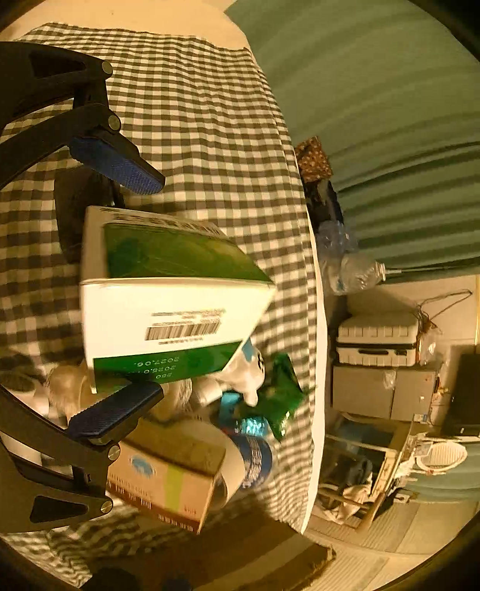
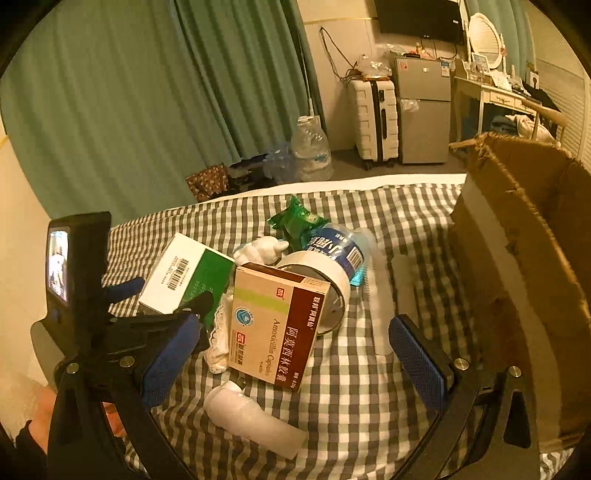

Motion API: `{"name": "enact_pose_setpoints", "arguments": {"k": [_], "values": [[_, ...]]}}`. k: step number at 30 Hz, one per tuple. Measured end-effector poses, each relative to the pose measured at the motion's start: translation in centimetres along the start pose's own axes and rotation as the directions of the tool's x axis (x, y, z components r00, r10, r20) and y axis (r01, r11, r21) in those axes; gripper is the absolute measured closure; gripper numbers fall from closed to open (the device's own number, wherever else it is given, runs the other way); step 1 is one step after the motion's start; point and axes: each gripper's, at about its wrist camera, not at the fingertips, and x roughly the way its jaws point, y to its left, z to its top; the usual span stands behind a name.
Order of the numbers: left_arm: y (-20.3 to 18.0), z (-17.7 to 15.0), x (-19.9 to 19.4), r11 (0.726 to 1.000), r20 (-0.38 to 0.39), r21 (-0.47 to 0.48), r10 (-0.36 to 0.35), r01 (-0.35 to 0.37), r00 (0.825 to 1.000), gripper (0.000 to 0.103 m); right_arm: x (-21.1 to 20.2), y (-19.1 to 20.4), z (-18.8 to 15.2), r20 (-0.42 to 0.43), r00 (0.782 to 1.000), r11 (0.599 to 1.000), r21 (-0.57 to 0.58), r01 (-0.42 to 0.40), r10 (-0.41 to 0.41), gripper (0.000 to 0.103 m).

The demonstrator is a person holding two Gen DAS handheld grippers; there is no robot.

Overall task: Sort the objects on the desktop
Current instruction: 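Grasp the green-white medicine box with left tool while right tool grasps the amoxicillin box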

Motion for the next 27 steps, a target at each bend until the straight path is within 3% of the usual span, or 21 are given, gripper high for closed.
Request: {"name": "enact_pose_setpoints", "arguments": {"k": [9, 11, 14, 17, 19, 22, 24, 26, 27], "values": [[1.8, -0.1, -0.1, 0.999, -0.004, -0.028, 0.033, -0.033, 0.999, 0.000, 3.4, 0.6, 0.5, -0.022, 1.000, 1.000, 0.029, 0.012, -0.011, 0.000], [2.5, -0.1, 0.3, 0.998, -0.023, -0.057, 0.001, -0.002, 1.000, 0.000, 4.1, 0.7, 0.8, -0.027, 1.000, 0.999, 0.033, 0.013, -0.012, 0.000], [3.3, -0.1, 1.3, 0.992, -0.112, -0.090, -0.096, 0.086, 0.989, 0.000, 5.4, 0.9, 1.2, -0.048, 0.999, 0.999, 0.046, 0.019, -0.017, 0.000], [4.2, 0.0, 1.3, 0.987, -0.108, -0.127, -0.107, 0.093, 0.988, 0.000, 6.6, 0.9, 1.3, -0.059, 0.998, 0.999, 0.044, 0.022, -0.019, 0.000], [4.9, -0.3, 1.6, 0.978, -0.124, -0.163, -0.153, 0.132, 0.980, 0.000, 7.2, 0.5, 1.1, -0.072, 0.997, 0.998, 0.056, 0.030, -0.026, 0.000], [5.1, -0.7, 1.6, 0.979, -0.111, -0.145, -0.163, 0.146, 0.980, 0.000, 7.5, -0.1, 0.4, -0.085, 0.996, 0.998, 0.053, 0.044, -0.039, 0.000], [4.6, -1.0, 1.8, 0.982, -0.112, -0.118, -0.159, 0.145, 0.981, 0.000, 7.4, -0.4, 0.2, -0.086, 0.996, 0.997, 0.059, 0.040, -0.035, 0.004], [3.7, -0.9, 1.8, 0.988, -0.099, -0.075, -0.139, 0.132, 0.985, 0.000, 6.9, -0.6, 0.1, -0.078, 0.996, 0.998, 0.052, 0.048, -0.043, 0.018], [3.3, -0.9, 1.8, 0.990, -0.096, -0.059, -0.130, 0.125, 0.987, 0.000, 6.5, -0.7, 0.1, -0.076, 0.997, 0.998, 0.055, 0.039, -0.035, 0.018]]}}
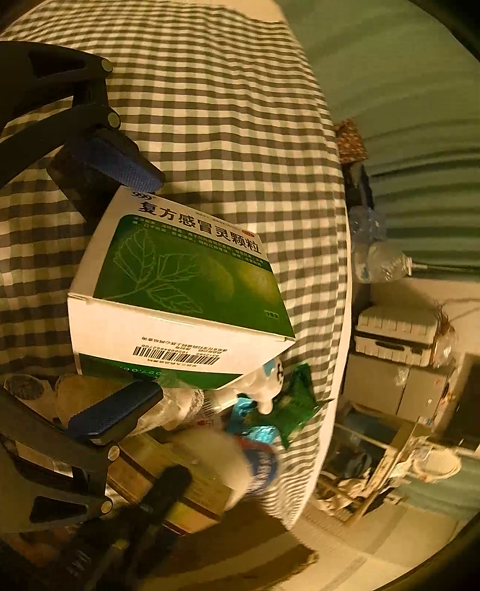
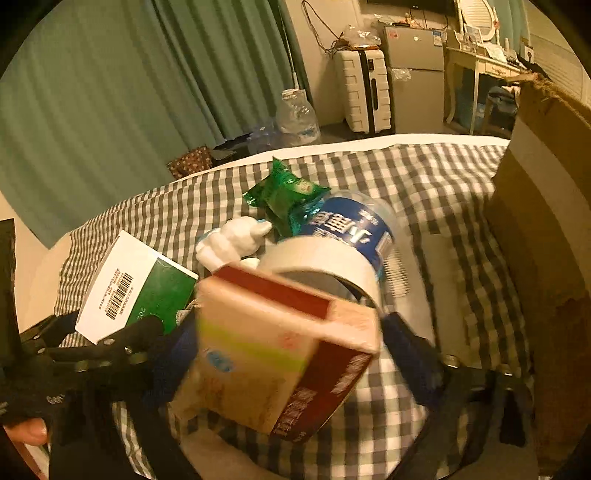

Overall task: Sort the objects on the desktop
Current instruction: 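Grasp the green-white medicine box with left tool while right tool grasps the amoxicillin box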

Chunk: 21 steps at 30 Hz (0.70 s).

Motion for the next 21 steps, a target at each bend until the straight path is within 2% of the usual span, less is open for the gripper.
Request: {"name": "enact_pose_setpoints", "arguments": {"k": [4, 8, 13, 14, 16, 18, 21], "values": [[-1.3, 0.3, 0.0, 0.999, 0.019, 0.036, 0.017, -0.017, 1.000, 0.000, -1.3, -0.4, -0.4, 0.005, 1.000, 1.000, 0.014, -0.027, 0.027, 0.019], [-2.6, 0.5, -1.4, 0.996, 0.063, 0.085, -0.031, 0.025, 0.998, 0.000, -2.8, -0.5, -0.4, 0.047, 0.999, 1.000, 0.009, -0.021, 0.021, 0.019], [-3.1, 0.9, -2.0, 0.988, 0.036, 0.097, -0.125, 0.121, 0.991, 0.000, -5.2, -0.7, 0.3, 0.131, 0.991, 1.000, -0.001, -0.023, 0.023, 0.020], [-3.3, 0.9, -2.0, 0.990, 0.048, 0.106, -0.095, 0.090, 0.994, 0.000, -5.5, -0.6, 0.4, 0.142, 0.990, 1.000, -0.003, -0.021, 0.021, 0.020], [-3.0, 1.4, -2.5, 0.998, 0.109, 0.068, -0.004, -0.004, 0.994, 0.000, -5.8, -0.5, 0.6, 0.155, 0.988, 1.000, -0.007, -0.023, 0.024, 0.020], [-0.8, 1.9, -3.4, 0.999, 0.147, -0.026, -0.040, 0.044, 0.988, 0.000, -6.2, -0.6, 0.7, 0.162, 0.986, 1.000, -0.010, -0.029, 0.031, 0.020], [1.9, 2.5, -2.1, 0.982, 0.105, -0.126, -0.125, 0.138, 0.987, 0.000, -6.4, -0.5, 0.9, 0.165, 0.985, 0.999, -0.009, -0.042, 0.043, 0.020]]}}
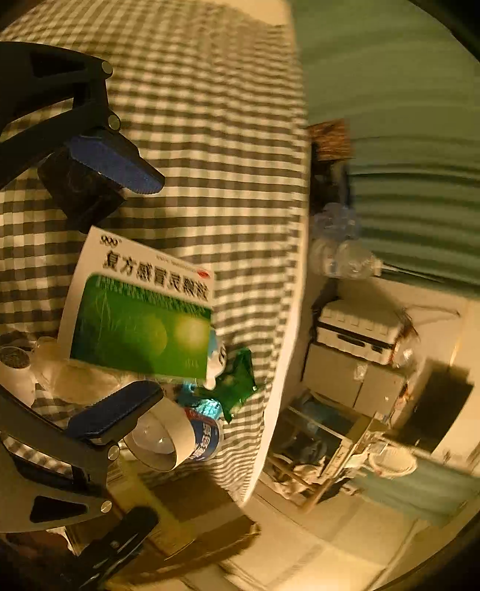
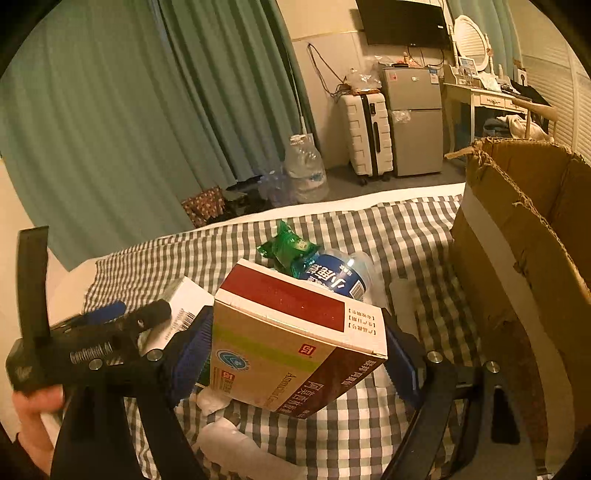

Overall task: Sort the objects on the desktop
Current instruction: 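Lift and carry both medicine boxes over the cardboard box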

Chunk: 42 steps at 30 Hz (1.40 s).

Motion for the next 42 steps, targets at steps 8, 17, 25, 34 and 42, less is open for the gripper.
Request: {"name": "enact_pose_setpoints", "arguments": {"k": [8, 17, 25, 34, 42], "values": [[1.8, 0.3, 3.1, 0.981, -0.074, -0.037, -0.193, 0.191, 0.978, 0.000, -0.3, 0.1, -0.3, 0.003, 1.000, 1.000, -0.006, -0.015, 0.015, 0.020], [-2.3, -1.0, 4.0, 0.990, -0.089, 0.129, -0.040, 0.051, 0.995, 0.022, -1.1, -0.1, -0.6, 0.002, 1.000, 1.000, -0.020, 0.002, -0.002, 0.020], [0.0, 0.3, -0.9, 0.999, 0.048, 0.032, 0.013, -0.014, 0.999, 0.023, -4.9, 0.3, -0.1, 0.045, 0.999, 0.999, -0.045, 0.005, -0.003, 0.020], [-2.1, -1.4, -11.6, 0.990, 0.250, 0.027, 0.129, -0.140, 0.960, 0.023, -11.4, 1.6, 1.4, 0.119, 0.993, 0.995, -0.095, -0.001, 0.012, 0.020], [-6.1, -3.4, -19.9, 0.973, 0.381, 0.041, 0.194, -0.226, 0.904, 0.023, -18.4, 3.5, 2.2, 0.208, 0.978, 0.984, -0.179, 0.021, 0.017, 0.020]]}}
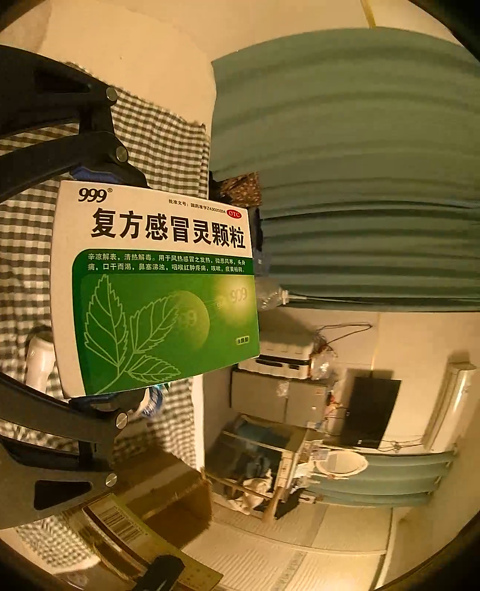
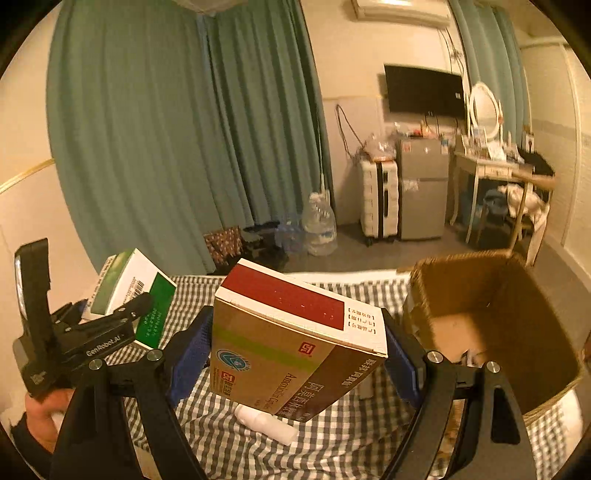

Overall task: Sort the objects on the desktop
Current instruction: 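Lift and carry both medicine boxes over the cardboard box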

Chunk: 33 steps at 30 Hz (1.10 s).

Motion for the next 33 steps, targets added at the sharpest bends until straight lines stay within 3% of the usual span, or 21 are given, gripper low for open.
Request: {"name": "enact_pose_setpoints", "arguments": {"k": [7, 17, 22, 25, 29, 33], "values": [[-2.1, 1.7, -4.8, 1.000, 0.042, 0.025, 0.011, -0.012, 0.999, 0.023, -4.9, -0.4, 1.5, 0.061, 0.998, 0.998, -0.055, 0.019, -0.016, 0.020], [-7.4, 4.7, -9.3, 0.998, 0.102, 0.048, -0.045, 0.040, 0.994, 0.023, -10.7, -5.6, 2.7, 0.141, 0.985, 0.992, -0.066, 0.105, -0.095, 0.020], [-10.7, 5.3, -9.5, 0.995, 0.102, 0.034, -0.101, 0.098, 0.990, 0.023, -12.0, -8.6, 3.2, 0.166, 0.978, 0.988, -0.069, 0.140, -0.127, 0.021], [-12.5, 5.5, -8.1, 0.987, 0.053, -0.001, -0.160, 0.160, 0.986, 0.023, -12.6, -10.1, 3.2, 0.196, 0.971, 0.985, -0.073, 0.154, -0.138, 0.021], [-14.9, 5.0, -6.4, 0.985, 0.015, -0.012, -0.169, 0.169, 0.985, 0.023, -12.8, -12.4, 3.0, 0.201, 0.971, 0.988, -0.047, 0.144, -0.132, 0.021], [-17.3, 4.5, -5.8, 0.985, 0.015, 0.043, -0.165, 0.164, 0.986, 0.023, -12.7, -14.6, 2.2, 0.209, 0.967, 0.988, -0.018, 0.152, -0.145, 0.021]]}}
